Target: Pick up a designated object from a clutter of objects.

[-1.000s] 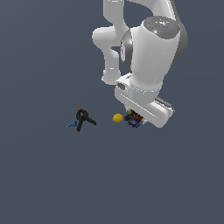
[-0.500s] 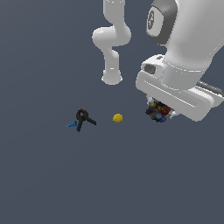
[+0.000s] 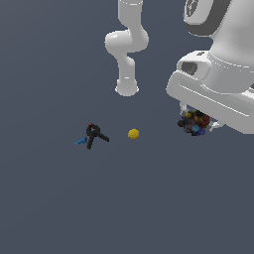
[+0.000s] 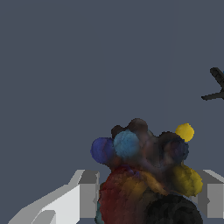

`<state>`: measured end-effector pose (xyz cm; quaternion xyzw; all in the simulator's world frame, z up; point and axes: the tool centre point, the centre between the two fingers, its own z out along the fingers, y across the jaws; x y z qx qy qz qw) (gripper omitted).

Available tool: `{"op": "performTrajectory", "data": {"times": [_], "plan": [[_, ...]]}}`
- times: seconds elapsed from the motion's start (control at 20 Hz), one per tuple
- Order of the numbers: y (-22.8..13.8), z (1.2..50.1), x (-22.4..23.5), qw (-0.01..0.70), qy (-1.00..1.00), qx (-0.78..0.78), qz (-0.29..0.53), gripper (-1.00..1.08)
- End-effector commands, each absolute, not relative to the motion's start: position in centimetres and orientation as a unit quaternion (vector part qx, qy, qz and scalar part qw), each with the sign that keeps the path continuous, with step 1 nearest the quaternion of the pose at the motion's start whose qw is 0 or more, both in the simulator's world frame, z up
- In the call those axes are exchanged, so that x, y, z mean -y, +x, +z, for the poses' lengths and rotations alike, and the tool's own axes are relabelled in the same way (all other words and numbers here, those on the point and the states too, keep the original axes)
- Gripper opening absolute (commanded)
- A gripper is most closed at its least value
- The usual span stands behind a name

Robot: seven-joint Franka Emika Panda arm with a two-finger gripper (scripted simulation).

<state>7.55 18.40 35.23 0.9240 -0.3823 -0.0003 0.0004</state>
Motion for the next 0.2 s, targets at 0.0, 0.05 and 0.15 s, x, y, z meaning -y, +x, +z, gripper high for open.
{"op": "performTrajectory", "data": {"times": [0.0, 0.05, 0.15], "plan": [[7.72, 35.59, -18.65, 0.0, 0.924, 0.383, 0.0, -1.0], [7.75, 35.64, -18.69, 0.0, 0.924, 0.383, 0.0, -1.0], [7.77, 35.68, -18.72, 0.0, 0.924, 0.383, 0.0, -1.0]]}}
